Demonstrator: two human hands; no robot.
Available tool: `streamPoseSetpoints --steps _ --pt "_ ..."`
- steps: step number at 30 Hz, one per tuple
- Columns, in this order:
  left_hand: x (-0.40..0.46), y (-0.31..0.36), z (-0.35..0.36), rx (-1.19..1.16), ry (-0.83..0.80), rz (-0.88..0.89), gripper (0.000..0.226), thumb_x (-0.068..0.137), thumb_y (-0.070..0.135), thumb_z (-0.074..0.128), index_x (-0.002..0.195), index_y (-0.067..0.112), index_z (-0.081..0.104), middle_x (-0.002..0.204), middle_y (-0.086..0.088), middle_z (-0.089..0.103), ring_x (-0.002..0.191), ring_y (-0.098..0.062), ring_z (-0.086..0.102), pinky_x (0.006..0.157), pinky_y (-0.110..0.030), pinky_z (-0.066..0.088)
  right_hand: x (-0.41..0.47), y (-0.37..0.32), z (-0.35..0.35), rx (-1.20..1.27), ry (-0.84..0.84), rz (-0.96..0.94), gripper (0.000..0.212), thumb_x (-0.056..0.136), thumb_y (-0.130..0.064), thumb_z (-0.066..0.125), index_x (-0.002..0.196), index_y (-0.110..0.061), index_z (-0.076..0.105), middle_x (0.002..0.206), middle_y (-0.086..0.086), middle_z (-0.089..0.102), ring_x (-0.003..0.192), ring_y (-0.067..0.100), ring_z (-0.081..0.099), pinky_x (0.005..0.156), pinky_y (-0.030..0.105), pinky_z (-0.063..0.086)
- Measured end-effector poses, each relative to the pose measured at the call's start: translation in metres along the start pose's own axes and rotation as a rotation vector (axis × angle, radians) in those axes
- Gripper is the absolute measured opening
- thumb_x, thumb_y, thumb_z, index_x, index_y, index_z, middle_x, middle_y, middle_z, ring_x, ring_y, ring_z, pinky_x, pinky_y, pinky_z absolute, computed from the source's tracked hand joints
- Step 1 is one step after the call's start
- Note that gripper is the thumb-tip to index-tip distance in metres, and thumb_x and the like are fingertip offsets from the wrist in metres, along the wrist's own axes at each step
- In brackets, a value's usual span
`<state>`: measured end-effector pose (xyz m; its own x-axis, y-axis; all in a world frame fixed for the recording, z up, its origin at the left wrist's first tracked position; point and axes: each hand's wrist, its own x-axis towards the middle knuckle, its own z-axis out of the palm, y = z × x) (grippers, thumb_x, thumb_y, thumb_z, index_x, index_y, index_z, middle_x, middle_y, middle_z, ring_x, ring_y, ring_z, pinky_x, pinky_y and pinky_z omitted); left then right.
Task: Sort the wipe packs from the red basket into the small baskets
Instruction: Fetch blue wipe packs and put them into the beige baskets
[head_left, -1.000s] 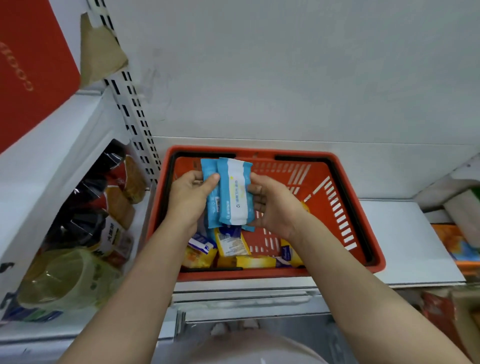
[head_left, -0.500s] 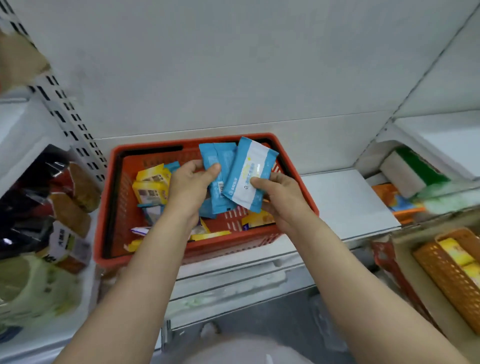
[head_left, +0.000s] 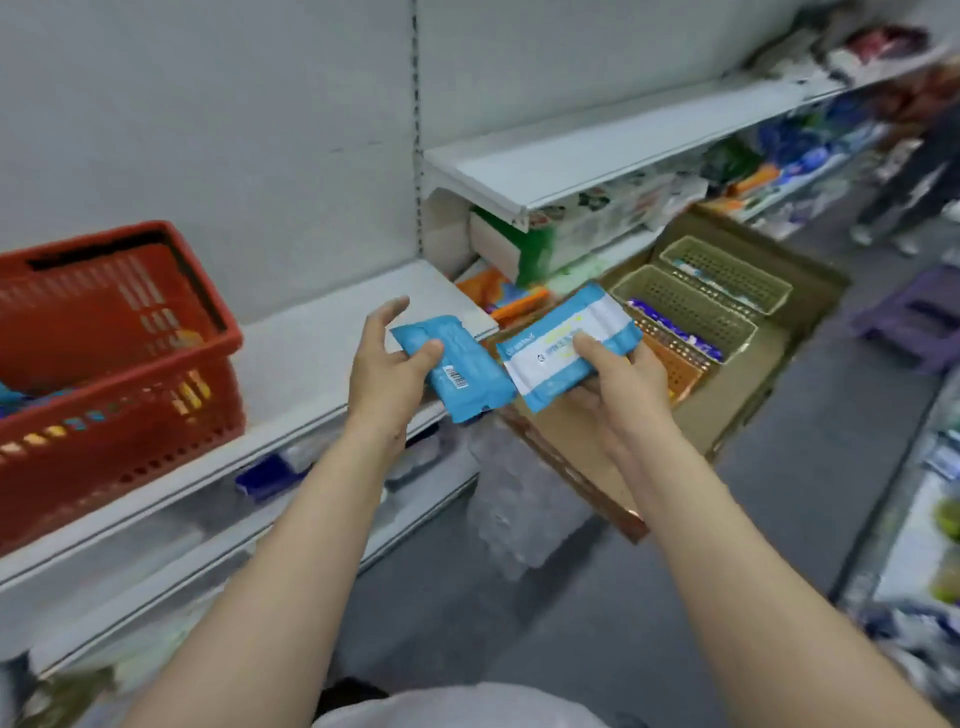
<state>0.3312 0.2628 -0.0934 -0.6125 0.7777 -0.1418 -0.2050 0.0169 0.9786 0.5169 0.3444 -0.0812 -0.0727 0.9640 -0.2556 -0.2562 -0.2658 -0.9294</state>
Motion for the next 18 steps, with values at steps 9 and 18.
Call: streamPoseSetpoints --steps 9,18 --pt "-0.02 -0.038 0.156 -0.005 -0.276 -0.133 0.033 0.09 0.001 0.064 0.123 0.006 0.059 0.114 -0.017 0.069 0.103 -0.025 0.068 0.085 -0.029 0.056 0.047 -0.044 -0.161 0.118 0.211 -0.027 0.036 0.089 -0.002 0.067 0.122 -0.01 0.057 0.118 0.013 0.069 0.088 0.018 0.071 0.066 0.031 0.058" --pt "0.053 -0.08 0.29 0.132 -0.203 -0.155 0.007 0.087 0.019 0.073 0.088 0.014 0.07 0.072 0.001 0.071 0.063 -0.016 0.058 0.049 -0.019 0.044 0.152 -0.093 -0.235 0.114 0.197 -0.066 0.062 0.085 0.009 0.066 0.133 -0.023 0.045 0.121 0.008 0.064 0.093 0.021 0.074 0.065 0.034 0.06"
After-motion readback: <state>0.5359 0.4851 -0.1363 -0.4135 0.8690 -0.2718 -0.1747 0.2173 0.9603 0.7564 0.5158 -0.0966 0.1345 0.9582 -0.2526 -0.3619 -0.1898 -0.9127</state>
